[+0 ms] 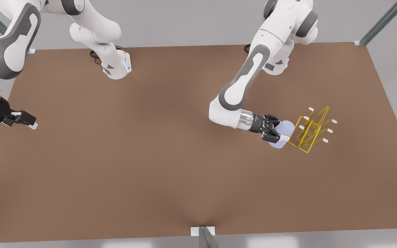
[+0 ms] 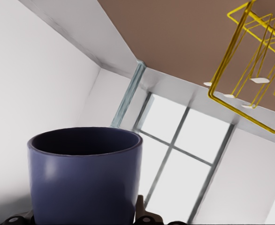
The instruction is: Place the cup on the cup holder
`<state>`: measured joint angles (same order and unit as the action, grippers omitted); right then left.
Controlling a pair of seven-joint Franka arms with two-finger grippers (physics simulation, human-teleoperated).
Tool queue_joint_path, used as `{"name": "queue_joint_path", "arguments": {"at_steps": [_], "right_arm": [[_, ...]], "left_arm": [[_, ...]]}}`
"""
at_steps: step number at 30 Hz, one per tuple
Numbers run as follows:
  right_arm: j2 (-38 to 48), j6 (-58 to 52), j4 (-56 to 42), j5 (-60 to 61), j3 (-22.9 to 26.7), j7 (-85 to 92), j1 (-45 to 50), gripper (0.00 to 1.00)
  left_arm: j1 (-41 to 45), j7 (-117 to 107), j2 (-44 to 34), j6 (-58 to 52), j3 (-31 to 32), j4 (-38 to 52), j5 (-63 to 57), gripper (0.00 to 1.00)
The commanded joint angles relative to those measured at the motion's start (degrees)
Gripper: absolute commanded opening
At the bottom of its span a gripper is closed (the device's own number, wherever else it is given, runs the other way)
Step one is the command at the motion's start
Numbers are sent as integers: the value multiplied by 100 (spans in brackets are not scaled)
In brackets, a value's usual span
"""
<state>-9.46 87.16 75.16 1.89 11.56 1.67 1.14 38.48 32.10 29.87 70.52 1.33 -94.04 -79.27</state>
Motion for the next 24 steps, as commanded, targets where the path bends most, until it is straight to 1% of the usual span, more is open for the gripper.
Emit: {"name": "queue_joint_path", "arguments": {"at_steps": [1,5,6,8,11,14,17,19,21,24], "right_arm": [[5,3,-1,4,4,-9,0,100],[5,-6,-1,22,4,-9,0,100],[-3,3,-1,22,4,-9,0,100],[-3,3,-1,22,4,-9,0,100],[-3,3,-1,30,4,-9,0,100],[5,-15,-1,22,4,-9,0,100],[-3,12,-1,22,13,-9,9,100],[-3,-6,-1,22,13,-9,9,100],[23,-24,-1,30,48,-9,0,100],[23,-32,-1,30,66,-9,0,100]], "left_arm": [[10,1413,-16,-1269,-18,-255,-396,84],[54,1352,1,-1770,-18,-782,-440,85],[54,1360,10,-1770,-18,-800,-483,85],[45,1334,10,-1752,-255,-993,-791,84],[-25,1035,98,-1673,-423,-1099,-809,83],[-131,930,265,-1313,-634,-1099,-782,83],[-131,578,212,-1304,-634,-1732,-651,83],[-139,455,212,-962,-642,-1758,-492,83],[-139,279,194,-329,-756,-1749,-167,82],[-139,112,238,181,-924,-1749,-106,82]]}}
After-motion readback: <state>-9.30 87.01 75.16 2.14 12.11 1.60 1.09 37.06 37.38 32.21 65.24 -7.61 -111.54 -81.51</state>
